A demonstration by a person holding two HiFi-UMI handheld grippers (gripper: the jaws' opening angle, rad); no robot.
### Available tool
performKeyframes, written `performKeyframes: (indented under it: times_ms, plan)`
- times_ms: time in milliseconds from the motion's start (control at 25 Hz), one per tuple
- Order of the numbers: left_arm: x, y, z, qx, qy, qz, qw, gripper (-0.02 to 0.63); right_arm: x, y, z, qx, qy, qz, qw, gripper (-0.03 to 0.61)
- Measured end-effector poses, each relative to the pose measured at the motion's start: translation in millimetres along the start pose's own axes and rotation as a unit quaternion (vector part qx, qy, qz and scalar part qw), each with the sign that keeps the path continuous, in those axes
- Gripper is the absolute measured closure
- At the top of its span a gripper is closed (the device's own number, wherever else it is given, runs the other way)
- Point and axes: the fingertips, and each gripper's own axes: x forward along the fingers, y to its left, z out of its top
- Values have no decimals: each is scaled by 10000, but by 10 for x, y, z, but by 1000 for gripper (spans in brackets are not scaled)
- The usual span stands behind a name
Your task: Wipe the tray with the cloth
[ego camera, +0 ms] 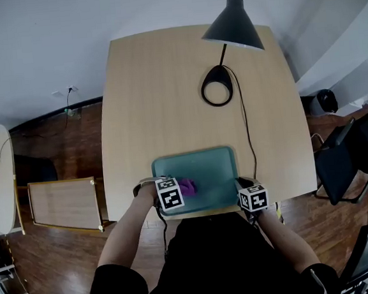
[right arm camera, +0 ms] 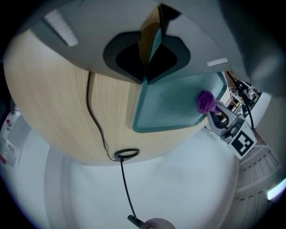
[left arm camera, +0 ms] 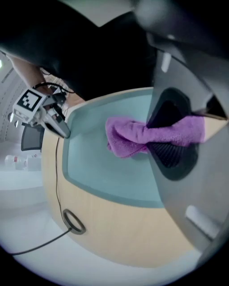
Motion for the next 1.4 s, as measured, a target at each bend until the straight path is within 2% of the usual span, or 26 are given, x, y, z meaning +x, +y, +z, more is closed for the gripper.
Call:
performKeyframes:
  times_ms: [120,240,320,520,720,960,1400]
  plan:
    - [-112,493,-64,-58,164,662,9977,503,-9,2,8,10,-10,1,10000,541]
    - [-224,978,-163,-7,436,1440,9886,503,-16,-1,1,28,-12,-5,10000,541]
    - [-252,1131,-209,138,595,1692,9837,503,-16,2,-5,34,-21,-14,10000,541]
    - [-154,1007,-254,629,750,1898,9769,505,-9,4,-12,26,-4,-14,10000,541]
    - [-130,712,-292,427,525,1752,9822,506,-15,-6,-19,12,16,-8,10000,541]
    - [-61,278,-303,635,515,1750,9812,505,-16,-8,-15,-4,36,-4,10000,541]
    - [54,-353,-307,642,432,1628,9836,505,0,-26,7,-8,14,-10,10000,541]
